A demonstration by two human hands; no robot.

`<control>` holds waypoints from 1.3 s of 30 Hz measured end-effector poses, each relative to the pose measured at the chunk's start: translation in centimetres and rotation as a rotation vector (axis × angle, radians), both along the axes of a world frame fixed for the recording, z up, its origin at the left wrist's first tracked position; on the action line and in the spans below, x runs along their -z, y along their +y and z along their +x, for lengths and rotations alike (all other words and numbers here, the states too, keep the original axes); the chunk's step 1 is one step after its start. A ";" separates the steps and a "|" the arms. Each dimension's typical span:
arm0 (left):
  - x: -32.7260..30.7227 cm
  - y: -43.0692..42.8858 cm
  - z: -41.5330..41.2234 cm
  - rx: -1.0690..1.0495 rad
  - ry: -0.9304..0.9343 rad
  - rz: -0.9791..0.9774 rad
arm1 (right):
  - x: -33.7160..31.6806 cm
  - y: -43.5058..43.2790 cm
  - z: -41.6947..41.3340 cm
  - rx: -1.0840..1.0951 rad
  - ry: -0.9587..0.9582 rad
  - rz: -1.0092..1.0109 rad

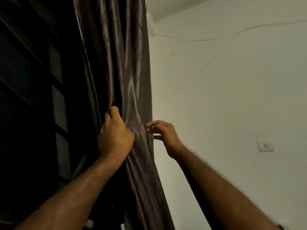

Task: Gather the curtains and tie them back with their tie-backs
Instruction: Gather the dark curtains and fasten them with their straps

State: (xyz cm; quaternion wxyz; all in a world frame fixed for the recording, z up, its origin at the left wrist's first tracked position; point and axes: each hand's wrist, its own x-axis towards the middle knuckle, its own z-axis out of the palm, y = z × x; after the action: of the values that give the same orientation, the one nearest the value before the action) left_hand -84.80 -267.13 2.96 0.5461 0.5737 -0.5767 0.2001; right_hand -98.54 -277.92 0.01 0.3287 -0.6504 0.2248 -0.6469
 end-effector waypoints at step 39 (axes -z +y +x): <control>-4.2 17.6 9.9 -0.006 0.007 -0.136 | -10.1 16.1 13.3 0.204 0.077 -0.288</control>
State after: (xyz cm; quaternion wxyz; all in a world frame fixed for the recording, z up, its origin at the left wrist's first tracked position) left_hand -74.92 -249.56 7.15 0.5853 0.5377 -0.5580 0.2385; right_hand -85.28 -261.87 10.09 0.1557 -0.6889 0.2070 -0.6770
